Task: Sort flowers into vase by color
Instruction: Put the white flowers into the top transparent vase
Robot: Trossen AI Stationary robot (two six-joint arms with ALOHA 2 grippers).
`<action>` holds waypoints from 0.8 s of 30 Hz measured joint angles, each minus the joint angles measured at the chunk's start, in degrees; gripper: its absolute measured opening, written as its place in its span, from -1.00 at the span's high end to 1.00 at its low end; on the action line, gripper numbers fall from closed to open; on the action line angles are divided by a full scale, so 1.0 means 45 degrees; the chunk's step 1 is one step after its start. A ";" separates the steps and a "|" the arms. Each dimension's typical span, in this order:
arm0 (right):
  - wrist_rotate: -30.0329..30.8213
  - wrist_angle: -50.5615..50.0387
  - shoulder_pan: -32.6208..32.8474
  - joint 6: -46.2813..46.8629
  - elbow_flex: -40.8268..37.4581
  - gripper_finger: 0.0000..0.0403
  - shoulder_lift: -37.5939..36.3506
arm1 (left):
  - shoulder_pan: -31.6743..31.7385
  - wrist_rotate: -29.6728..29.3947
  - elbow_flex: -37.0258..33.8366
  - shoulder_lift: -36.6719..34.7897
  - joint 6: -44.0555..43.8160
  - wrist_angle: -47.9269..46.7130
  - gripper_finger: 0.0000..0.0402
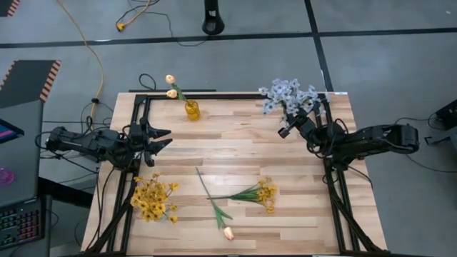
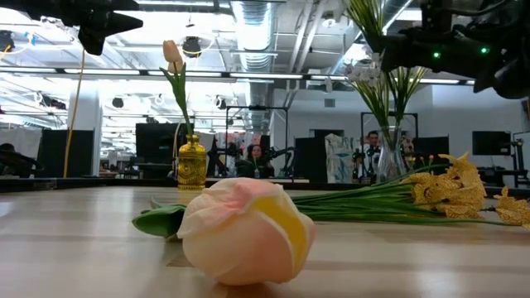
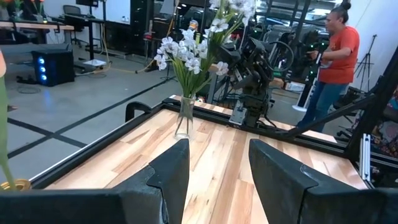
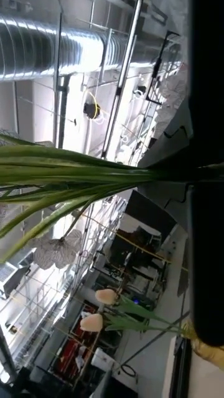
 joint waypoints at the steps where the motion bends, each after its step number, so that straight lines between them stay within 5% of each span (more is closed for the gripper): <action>1: -0.0166 0.0018 -0.0081 0.0009 0.0000 0.79 0.0058 | 0.0000 -0.0019 0.0000 0.0000 -0.0052 0.0000 0.24; 10: -0.1620 0.0019 -0.1212 0.1118 0.0010 0.79 0.0209 | 0.0000 -0.0427 0.0000 0.0005 -0.0339 0.0000 0.24; 24: -0.2072 0.0028 -0.1454 0.1250 0.0010 0.79 0.0208 | 0.0000 -0.0676 0.0000 0.0005 -0.0406 0.0000 0.24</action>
